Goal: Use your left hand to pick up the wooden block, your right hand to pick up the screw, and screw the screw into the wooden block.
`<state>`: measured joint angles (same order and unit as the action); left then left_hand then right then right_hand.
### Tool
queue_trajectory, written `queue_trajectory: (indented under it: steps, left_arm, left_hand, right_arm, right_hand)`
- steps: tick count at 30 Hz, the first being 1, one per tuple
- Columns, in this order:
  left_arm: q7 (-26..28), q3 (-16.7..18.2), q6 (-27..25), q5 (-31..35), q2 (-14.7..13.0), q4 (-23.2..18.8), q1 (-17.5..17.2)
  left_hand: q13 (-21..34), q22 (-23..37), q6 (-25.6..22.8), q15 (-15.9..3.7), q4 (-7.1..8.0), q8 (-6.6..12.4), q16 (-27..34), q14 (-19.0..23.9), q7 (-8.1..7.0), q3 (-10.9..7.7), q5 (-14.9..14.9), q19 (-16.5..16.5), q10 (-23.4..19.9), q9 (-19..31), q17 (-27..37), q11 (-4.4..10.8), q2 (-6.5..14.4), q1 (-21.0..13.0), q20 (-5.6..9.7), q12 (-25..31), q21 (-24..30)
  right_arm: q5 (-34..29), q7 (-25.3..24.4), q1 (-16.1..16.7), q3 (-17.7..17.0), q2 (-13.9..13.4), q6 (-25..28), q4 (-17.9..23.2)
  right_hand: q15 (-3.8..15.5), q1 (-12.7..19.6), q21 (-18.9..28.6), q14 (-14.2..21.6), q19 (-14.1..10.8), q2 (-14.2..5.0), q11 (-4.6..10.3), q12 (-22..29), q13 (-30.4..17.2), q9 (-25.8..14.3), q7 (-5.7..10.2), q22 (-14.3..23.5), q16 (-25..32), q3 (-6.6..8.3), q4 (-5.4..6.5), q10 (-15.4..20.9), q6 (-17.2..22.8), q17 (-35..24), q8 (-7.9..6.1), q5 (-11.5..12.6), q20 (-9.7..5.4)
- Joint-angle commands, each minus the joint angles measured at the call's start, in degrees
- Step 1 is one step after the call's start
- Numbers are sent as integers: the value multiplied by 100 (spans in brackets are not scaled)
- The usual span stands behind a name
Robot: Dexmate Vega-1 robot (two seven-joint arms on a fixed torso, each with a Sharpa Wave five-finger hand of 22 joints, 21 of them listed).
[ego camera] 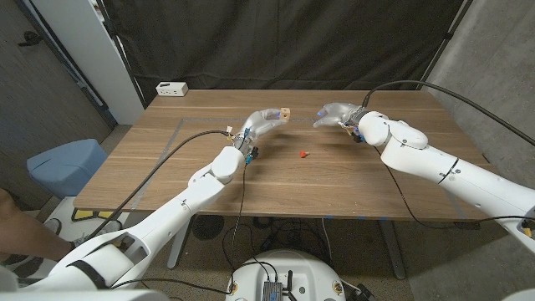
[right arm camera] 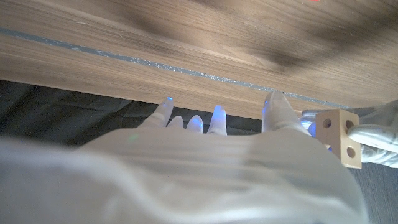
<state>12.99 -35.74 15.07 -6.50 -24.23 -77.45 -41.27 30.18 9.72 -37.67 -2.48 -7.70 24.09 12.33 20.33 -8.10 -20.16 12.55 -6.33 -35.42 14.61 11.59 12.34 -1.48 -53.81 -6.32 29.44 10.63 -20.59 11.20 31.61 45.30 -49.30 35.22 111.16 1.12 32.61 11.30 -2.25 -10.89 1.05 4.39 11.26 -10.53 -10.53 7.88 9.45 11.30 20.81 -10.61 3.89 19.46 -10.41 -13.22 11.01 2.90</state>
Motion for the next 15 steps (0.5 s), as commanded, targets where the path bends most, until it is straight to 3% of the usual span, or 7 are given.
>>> queue_trajectory:
  steps: [1, 15]
  left_arm:
    - [-138, 137, 285, -345, 67, 174, -148]
    - [-603, 238, 579, -965, 248, 538, -144]
  left_hand:
    - [28, 32, -45, -470, 1, 20, 17, -19, -46, 38, 36, 38, 8, 0, 24, 16, 49, -5, -12, -12, 17]
    - [39, 34, -91, -490, -12, 38, 15, -75, -109, 69, 45, 128, -32, -18, 26, 16, 54, -3, -8, -41, 1]
  right_arm:
    - [-605, 574, -240, 271, 81, 288, -11]
    - [-996, 821, -323, 387, 194, 297, -75]
  right_hand:
    - [12, 101, -18, 15, -71, 34, 54, -1, -19, -31, -3, 17, 16, 49, -1, 23, 82, -10, -10, -10, 8]
    - [16, 202, -19, 47, -104, 82, 46, -6, -20, -35, -5, 18, 20, 72, 17, 24, 117, -10, 1, -25, 21]
